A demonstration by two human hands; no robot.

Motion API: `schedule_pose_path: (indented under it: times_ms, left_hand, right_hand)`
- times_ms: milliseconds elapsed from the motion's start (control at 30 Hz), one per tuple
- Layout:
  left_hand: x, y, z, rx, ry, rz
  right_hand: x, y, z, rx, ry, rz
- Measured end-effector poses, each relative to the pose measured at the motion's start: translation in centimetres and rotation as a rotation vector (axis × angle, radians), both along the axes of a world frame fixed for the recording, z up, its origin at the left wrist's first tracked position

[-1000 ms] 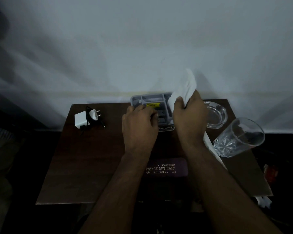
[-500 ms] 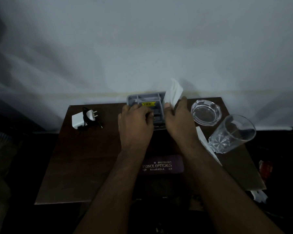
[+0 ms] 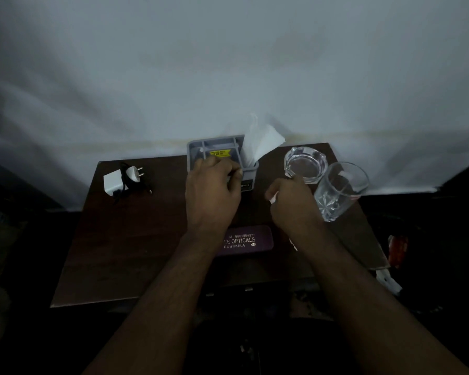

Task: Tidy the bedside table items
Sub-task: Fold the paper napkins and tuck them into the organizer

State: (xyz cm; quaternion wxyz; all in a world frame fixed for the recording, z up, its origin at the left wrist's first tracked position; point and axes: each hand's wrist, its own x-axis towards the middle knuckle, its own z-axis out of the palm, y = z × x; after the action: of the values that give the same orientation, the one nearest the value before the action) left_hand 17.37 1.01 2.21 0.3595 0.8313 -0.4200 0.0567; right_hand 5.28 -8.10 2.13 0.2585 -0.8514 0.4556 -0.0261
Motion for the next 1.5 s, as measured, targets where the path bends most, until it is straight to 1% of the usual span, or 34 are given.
schedule_pose_path:
  times_ms: [100,167,267,533,667,867,1000,1100,1200,1267,1300,1333,1400,1433,1500]
  left_hand:
    - [-0.3,-0.3,-0.3,0.021,0.002,-0.042]
    - [-0.1,-0.7,-0.5,0.018,0.008,-0.067]
    - [0.0,-1.2,-0.7,0.022,0.022,-0.086]
    - [0.3,-1.5,-0.9,-0.004,0.056,-0.092]
    - [0.6,-1.1,-0.8,-0.018,0.063,-0.087]
    - [0.9,-0.9,-0.8,-0.034,0.082,-0.064]
    - [0.8,-0.8,-0.7,-0.039,0.094,-0.083]
    - [0.9,-0.4,-0.7,-0.030,0.104,-0.121]
    - [1.0,0.1,-0.8,-0.056,0.150,-0.131]
    - [0.9,0.5,-0.8,-0.111,0.187,-0.120]
    - [0.8,0.7,-0.8,-0.146,0.219,-0.111]
    - [0.6,0.9,-0.7,-0.189,0.273,-0.104]
    - [-0.2,1.3,-0.5,-0.284,0.459,-0.092]
    - [-0.6,1.5,-0.2,-0.313,0.587,-0.091]
    - [-1.4,1.8,0.2,-0.334,0.863,-0.099]
  right_hand:
    - [-0.7,0.0,-0.4,0.008,0.187,0.039]
    - [-0.9,-0.2,-0.5,0.002,0.219,0.054]
    - [-0.5,-0.2,-0.8,-0.029,0.218,0.085]
    - [0.9,0.3,-1.0,-0.076,0.247,0.086]
    - [0.8,0.2,-1.2,-0.055,0.274,0.112]
    - [0.8,0.3,-1.4,-0.038,0.225,0.073]
    - [0.8,0.1,-1.3,-0.062,0.189,0.062]
    - [1.0,-0.5,-0.2,-0.092,0.067,0.042]
    - [0.5,-0.8,1.0,-0.128,-0.219,0.051]
    - [-0.1,-0.6,1.8,-0.105,-0.425,-0.009]
    - [-0.3,-0.3,2.2,-0.032,-0.553,-0.084]
    - [-0.5,0.0,2.6,0.104,-0.709,-0.168]
    - [-0.5,0.8,3.5,0.467,-0.988,-0.289]
    - [-0.5,1.2,3.8,0.593,-1.072,-0.301]
    - [-0.5,2.0,4.3,0.700,-1.164,-0.273]
